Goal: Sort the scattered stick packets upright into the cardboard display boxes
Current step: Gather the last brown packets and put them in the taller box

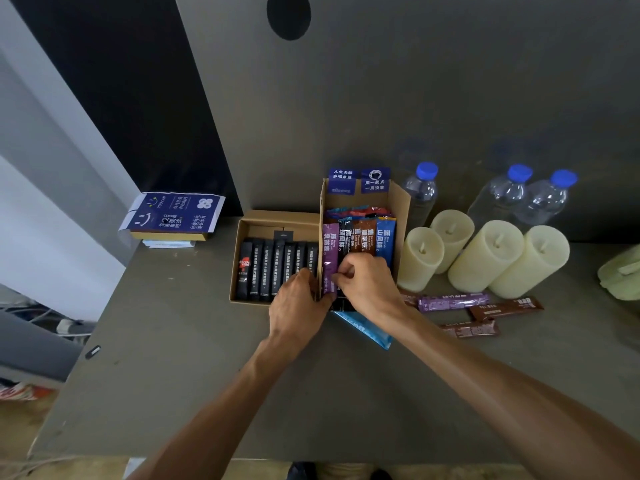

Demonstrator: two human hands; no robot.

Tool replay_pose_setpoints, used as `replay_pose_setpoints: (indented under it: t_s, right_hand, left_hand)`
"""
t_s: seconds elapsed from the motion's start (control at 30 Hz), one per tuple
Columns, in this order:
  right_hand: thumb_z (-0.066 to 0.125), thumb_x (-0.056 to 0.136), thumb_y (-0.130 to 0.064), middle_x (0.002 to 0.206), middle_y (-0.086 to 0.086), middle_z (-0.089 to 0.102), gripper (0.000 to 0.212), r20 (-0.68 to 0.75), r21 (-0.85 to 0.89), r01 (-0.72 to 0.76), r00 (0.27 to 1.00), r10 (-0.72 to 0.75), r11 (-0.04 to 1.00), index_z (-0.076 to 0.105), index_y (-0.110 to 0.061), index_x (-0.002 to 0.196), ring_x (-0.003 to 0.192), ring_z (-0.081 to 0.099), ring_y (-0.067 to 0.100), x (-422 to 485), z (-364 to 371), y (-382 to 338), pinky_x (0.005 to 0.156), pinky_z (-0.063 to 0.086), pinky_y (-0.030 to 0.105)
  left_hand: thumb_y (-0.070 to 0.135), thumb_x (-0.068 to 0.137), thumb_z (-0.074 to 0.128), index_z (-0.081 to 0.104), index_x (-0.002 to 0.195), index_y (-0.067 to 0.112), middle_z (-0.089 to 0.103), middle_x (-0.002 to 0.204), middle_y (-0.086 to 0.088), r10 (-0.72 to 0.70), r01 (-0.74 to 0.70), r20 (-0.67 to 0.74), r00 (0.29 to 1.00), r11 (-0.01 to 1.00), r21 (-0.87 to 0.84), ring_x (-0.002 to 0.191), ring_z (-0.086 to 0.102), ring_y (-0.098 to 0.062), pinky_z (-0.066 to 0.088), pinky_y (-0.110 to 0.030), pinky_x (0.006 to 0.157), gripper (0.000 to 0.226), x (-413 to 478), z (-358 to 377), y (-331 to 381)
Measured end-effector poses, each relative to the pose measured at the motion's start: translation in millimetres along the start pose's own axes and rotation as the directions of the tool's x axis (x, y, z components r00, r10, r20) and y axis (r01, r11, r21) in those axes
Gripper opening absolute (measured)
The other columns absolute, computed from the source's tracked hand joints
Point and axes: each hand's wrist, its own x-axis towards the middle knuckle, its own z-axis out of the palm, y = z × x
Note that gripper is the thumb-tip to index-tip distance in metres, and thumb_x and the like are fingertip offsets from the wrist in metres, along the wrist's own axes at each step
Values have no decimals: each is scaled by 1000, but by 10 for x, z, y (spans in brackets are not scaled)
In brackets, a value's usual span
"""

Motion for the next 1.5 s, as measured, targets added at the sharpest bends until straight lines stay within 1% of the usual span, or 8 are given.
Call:
replay_pose_setpoints:
  t_s: [0.37,0.73,0.83,0.97,1.13,1.23,1.37,1.5]
  right_hand:
    - [74,89,-24,88,-1,72,13,-12,25,21,1000,-21,999,70,-12,85,79,68,10,-16,-28,9,68,59,26]
    - [75,88,-25,75,-8,69,14,7,57,51,999,-52,997,70,-13,82,67,66,3,-366,-249,230,62,55,18]
    - [74,88,-27,78,-11,69,11,46,9,55,997,-56,998,70,-17,84,70,64,-1,-583,-284,450,62,54,17]
    - [73,89,-34,90,-11,69,12,56,-167,28,998,-19,986,70,-22,92,75,65,3,-818,-254,739,64,56,25]
    - [72,87,-44,115,-4,54,41,117,-309,10,993,28,951,62,-20,119,89,64,13,-855,-131,784,77,59,37]
    - [69,91,-37,115,-4,53,32,147,-331,29,989,21,943,61,-20,117,88,65,15,-864,-81,772,76,60,38]
    - [64,93,-27,107,-5,55,22,201,-352,72,980,0,933,65,-19,113,83,64,16,-949,-133,852,75,58,39]
    - [61,96,-26,97,-7,60,15,255,-243,42,967,22,969,69,-21,107,79,61,9,-1077,-308,952,74,57,35]
  left_hand:
    - [46,84,72,52,88,24,61,84,9,8,-8,-9,1000,1000,14,74,59,-11,45,-27,57,31,0,-70,47]
    - [48,80,75,51,87,24,60,82,10,-15,15,4,1000,1000,-19,73,58,-8,48,-29,58,35,-120,-82,2]
    - [45,81,75,49,83,27,60,82,11,-32,33,18,999,998,-53,74,59,-7,51,-29,59,32,-250,-55,-48]
    - [42,85,72,51,84,27,60,78,11,-56,58,47,997,997,-57,71,57,-6,45,-27,58,26,-474,25,-152]
    - [34,87,66,52,82,27,59,74,11,-83,84,79,993,996,-12,66,54,-4,39,-26,54,16,-684,169,-179]
    - [29,87,64,52,82,28,58,76,11,-62,61,100,993,998,10,67,53,-5,40,-25,56,14,-763,228,-156]
    - [27,90,63,54,95,27,59,94,11,9,-15,105,994,999,53,81,57,-10,46,-27,67,10,-839,292,-153]
    - [28,93,61,53,126,29,54,110,8,159,-165,80,984,983,78,98,56,-12,52,-29,79,34,-930,350,-160]
